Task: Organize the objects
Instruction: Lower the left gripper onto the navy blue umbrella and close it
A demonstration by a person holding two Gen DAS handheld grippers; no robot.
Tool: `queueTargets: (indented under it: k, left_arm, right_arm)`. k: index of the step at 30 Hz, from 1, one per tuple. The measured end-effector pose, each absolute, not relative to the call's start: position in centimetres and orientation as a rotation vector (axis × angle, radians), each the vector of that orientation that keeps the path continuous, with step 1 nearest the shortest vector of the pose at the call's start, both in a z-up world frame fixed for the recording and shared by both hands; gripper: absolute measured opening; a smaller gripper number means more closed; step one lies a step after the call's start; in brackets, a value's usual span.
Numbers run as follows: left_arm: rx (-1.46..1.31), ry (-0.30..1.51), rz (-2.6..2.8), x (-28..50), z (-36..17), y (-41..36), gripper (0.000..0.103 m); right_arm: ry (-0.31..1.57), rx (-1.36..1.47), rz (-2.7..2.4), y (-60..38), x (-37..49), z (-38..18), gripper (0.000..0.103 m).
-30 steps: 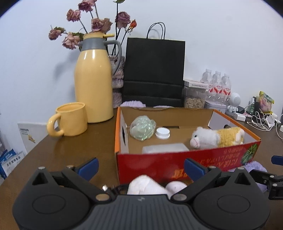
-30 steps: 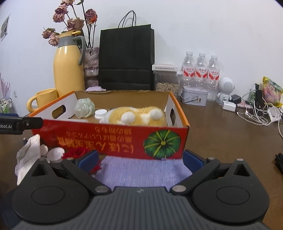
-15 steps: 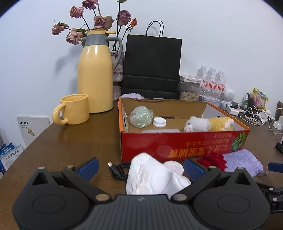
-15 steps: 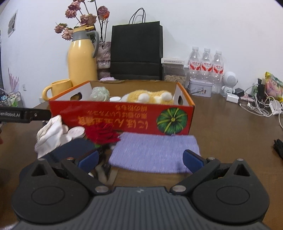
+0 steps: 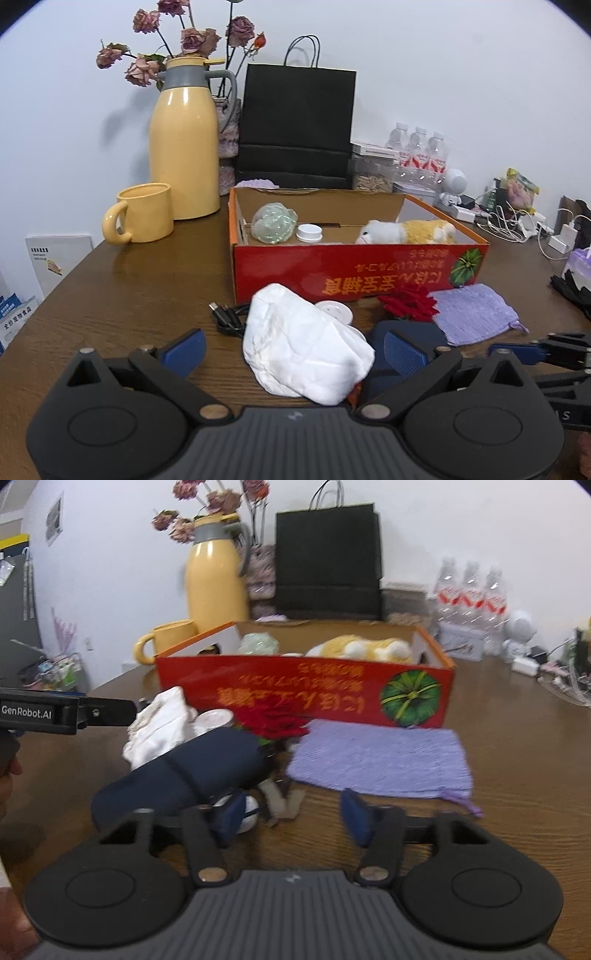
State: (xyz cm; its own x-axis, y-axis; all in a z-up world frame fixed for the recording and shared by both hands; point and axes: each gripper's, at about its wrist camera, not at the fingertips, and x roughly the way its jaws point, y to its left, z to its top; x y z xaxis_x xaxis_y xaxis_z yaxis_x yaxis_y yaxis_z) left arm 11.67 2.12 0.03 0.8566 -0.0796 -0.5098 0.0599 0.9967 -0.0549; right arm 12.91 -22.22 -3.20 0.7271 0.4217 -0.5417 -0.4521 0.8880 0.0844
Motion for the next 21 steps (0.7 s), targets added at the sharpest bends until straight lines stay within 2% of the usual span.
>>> queueTargets:
  k: [2,3,4,7,21]
  left_arm:
    - [-0.037,0.542,-0.083,11.5,0.0,1.9,0.103]
    - [-0.038,0.544,-0.088,11.5,-0.1,1.8,0.103]
    - [-0.038,0.548,-0.094,11.5,-0.1,1.7,0.103]
    - [-0.033,0.565,-0.106,11.6,-0.2,1.3,0.103]
    - [0.009,0.687,-0.229,12.4,-1.9,-3.0,0.102]
  right_arm:
    - [0.591,-0.044,0.511,-22.2,13.0,-3.2,0.036]
    - [0.592,-0.037,0.520,-22.2,13.0,-3.2,0.022]
    - [0.588,-0.027,0.530,-22.3,12.9,-3.2,0.012]
    - [0.581,-0.021,0.519,-22.5,12.7,-3.2,0.005]
    - [0.467,0.039,0.450,-25.7,11.4,-1.3,0.004]
